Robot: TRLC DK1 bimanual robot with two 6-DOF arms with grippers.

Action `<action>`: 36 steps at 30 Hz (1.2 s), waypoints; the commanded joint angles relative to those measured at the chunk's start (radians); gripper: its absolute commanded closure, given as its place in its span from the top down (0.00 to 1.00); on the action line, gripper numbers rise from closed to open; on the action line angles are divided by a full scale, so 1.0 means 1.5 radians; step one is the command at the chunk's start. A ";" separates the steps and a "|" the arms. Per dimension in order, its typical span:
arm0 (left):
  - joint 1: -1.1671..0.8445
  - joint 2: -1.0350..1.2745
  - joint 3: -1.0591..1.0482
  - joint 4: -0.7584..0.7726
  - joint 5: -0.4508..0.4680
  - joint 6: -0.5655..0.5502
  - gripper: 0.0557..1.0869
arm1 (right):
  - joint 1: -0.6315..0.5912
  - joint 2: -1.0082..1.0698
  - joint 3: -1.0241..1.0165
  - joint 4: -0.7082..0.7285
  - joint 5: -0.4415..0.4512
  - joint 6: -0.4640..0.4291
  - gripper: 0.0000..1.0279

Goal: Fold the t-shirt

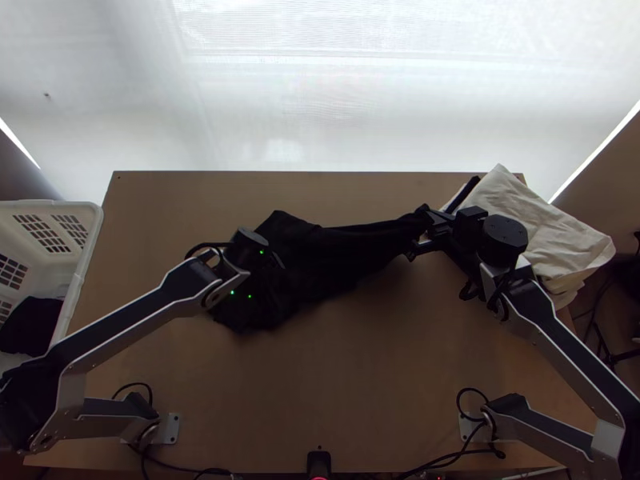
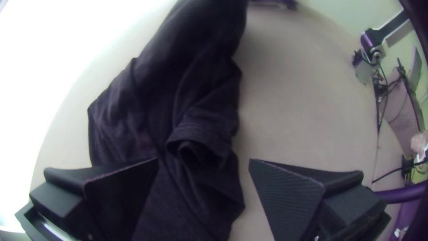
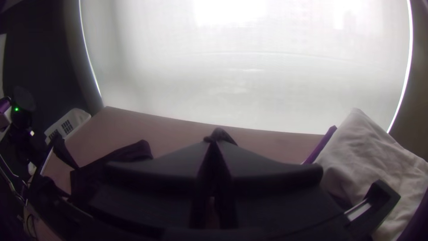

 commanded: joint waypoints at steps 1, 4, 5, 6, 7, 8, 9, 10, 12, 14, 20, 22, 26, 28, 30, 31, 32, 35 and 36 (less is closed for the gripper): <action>-0.042 -0.036 -0.049 -0.002 0.013 0.019 0.95 | 0.000 0.003 0.003 0.000 0.000 0.000 0.05; -0.062 -0.019 -0.054 0.021 0.015 -0.016 0.95 | 0.000 0.005 0.004 0.002 0.001 0.000 0.05; -0.069 -0.014 -0.057 0.035 0.015 -0.025 0.95 | 0.000 0.005 0.004 0.002 0.001 0.000 0.05; -0.076 -0.010 -0.062 0.048 0.015 -0.029 0.95 | 0.000 0.005 0.004 0.002 0.001 0.000 0.05; -0.081 -0.009 -0.069 0.063 0.015 -0.031 0.95 | 0.000 0.006 0.004 0.002 0.001 0.000 0.05; -0.083 -0.009 -0.078 0.085 0.015 -0.036 0.95 | 0.000 0.005 0.005 0.002 0.001 0.000 0.05; -0.083 -0.008 -0.086 0.102 0.015 -0.037 0.95 | -0.001 0.005 0.005 0.002 0.000 0.000 0.05; -0.083 -0.006 -0.089 0.108 0.015 -0.039 0.95 | -0.001 0.005 0.005 0.002 0.001 -0.001 0.05; -0.083 0.002 -0.092 0.117 0.015 -0.041 0.95 | -0.004 0.005 0.005 0.002 0.000 -0.004 0.05; -0.083 0.005 -0.091 0.123 0.015 -0.045 0.95 | -0.007 0.005 0.005 0.001 0.000 -0.005 0.05; -0.079 0.015 -0.091 0.130 0.015 -0.045 0.86 | -0.007 0.009 0.010 0.002 0.001 -0.005 0.05; -0.076 0.022 -0.089 0.130 0.015 -0.045 0.86 | -0.008 0.011 0.011 0.002 0.001 -0.005 0.05; -0.070 0.028 -0.091 0.129 0.015 -0.043 0.86 | -0.009 0.011 0.011 0.002 0.001 -0.005 0.05; -0.066 0.027 -0.091 0.125 0.014 -0.039 0.86 | -0.012 0.011 0.011 0.002 0.000 -0.006 0.05; -0.054 0.022 -0.088 0.114 0.014 -0.035 0.86 | -0.015 0.011 0.011 0.002 0.001 -0.007 0.05; -0.049 0.020 -0.088 0.111 0.014 -0.031 0.86 | -0.015 0.011 0.012 0.002 0.000 -0.008 0.05; -0.044 0.019 -0.088 0.109 0.014 -0.030 0.86 | -0.015 0.011 0.012 0.002 0.000 -0.007 0.05; -0.038 0.022 -0.092 0.102 0.014 -0.019 0.86 | -0.015 0.015 0.014 0.003 0.001 -0.007 0.05; -0.038 0.024 -0.093 0.102 0.014 -0.018 0.86 | -0.015 0.017 0.016 0.003 0.000 -0.007 0.05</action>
